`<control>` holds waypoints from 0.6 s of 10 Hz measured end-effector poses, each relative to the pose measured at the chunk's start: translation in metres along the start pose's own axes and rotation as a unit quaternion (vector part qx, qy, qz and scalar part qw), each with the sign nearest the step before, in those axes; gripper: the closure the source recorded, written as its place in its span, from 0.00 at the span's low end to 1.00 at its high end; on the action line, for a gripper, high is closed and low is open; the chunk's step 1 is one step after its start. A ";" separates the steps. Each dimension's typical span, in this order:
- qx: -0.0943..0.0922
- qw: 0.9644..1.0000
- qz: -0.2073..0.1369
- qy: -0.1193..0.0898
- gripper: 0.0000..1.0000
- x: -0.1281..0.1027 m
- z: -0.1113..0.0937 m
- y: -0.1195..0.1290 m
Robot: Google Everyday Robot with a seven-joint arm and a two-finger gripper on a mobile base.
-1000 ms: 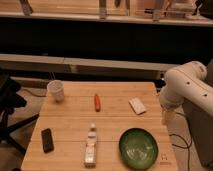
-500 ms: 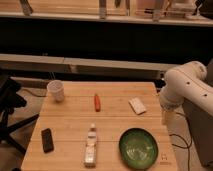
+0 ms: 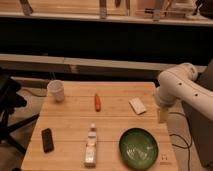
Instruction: Place the white sponge in the ceramic cup
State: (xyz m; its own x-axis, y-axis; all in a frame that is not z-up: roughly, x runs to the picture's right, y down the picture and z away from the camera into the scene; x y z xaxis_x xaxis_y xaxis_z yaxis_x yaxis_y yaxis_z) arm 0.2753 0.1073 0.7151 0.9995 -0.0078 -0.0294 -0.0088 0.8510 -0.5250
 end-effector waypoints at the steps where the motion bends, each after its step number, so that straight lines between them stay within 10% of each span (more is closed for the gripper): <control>1: 0.001 1.000 -0.002 0.002 0.20 0.001 0.000 -0.001; 6: 0.005 0.999 -0.031 0.000 0.20 -0.014 0.021 -0.013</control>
State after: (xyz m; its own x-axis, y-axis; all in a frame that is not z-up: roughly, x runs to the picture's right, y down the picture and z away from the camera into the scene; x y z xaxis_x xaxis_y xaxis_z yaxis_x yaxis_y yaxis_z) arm 0.2619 0.1076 0.7405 0.9981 -0.0615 0.0027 0.0541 0.8545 -0.5166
